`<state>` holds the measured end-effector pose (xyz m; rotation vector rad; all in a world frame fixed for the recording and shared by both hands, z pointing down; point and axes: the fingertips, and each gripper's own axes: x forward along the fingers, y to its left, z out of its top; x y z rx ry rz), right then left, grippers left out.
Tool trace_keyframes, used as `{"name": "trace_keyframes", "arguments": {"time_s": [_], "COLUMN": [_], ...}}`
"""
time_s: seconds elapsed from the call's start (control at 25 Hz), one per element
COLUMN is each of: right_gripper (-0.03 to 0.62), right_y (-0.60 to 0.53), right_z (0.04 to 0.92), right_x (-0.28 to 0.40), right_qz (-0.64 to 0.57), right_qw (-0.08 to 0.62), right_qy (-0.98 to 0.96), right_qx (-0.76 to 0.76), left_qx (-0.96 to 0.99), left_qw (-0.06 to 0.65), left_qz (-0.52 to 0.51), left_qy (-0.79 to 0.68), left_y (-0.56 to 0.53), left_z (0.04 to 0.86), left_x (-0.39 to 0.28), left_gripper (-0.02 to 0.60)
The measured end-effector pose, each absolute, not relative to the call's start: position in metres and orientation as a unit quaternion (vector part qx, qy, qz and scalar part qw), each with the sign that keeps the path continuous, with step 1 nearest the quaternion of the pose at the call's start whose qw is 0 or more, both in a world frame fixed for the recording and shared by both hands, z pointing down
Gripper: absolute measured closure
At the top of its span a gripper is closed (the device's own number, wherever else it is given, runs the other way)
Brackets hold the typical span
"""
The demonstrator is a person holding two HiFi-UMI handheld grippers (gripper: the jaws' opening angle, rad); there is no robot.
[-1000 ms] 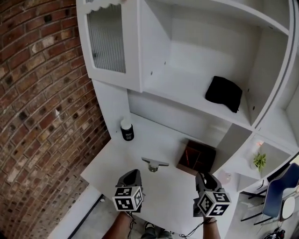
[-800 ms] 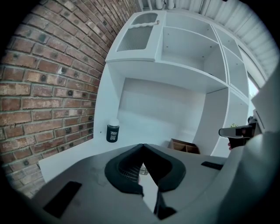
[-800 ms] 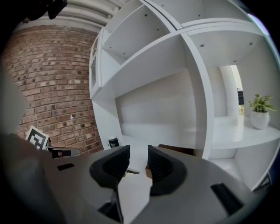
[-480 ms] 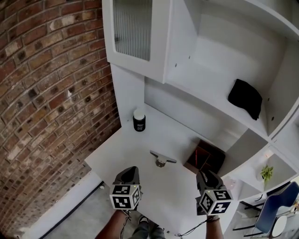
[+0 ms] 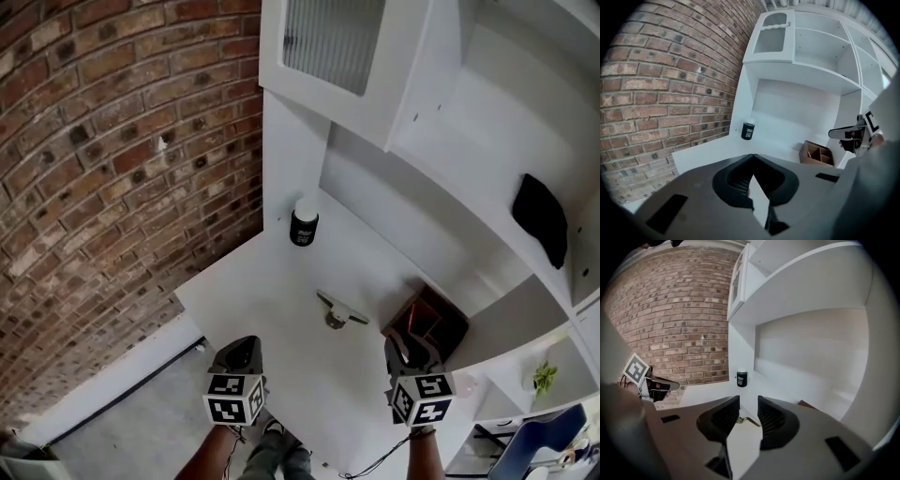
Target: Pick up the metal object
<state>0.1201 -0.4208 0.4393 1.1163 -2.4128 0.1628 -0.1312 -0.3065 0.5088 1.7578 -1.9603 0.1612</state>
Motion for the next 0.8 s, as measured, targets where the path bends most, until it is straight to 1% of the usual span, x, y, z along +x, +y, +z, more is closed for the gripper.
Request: {"name": "trace_keyframes", "arguments": {"time_s": [0.36,0.52,0.8], "right_gripper": [0.474,0.474,0.474], "right_y": [-0.440,-0.443,-0.450], "right_z": [0.492,0.516,0.552], "right_x": [0.072,0.060,0.038], "right_qz": [0.034,0.013,-0.013], "right_qw": [0.306,0.343,0.385], "right_qy": [-0.888,-0.884,-0.877], "right_qx": [0.343,0.318,0.288], "left_qx": [0.604,0.597,0.587], "left_qw": [0.279,0.283,0.292], "left_qz": [0.051,0.043,0.019], "left_qy": [-0.745,-0.750,-0.755], "left_y": [-0.282,-0.279,-0.275], "left_z": [0.549,0.557,0.565], "left_x": [-0.161,-0.167,-0.171], "left_gripper": [0.577,0.577,0.577]}}
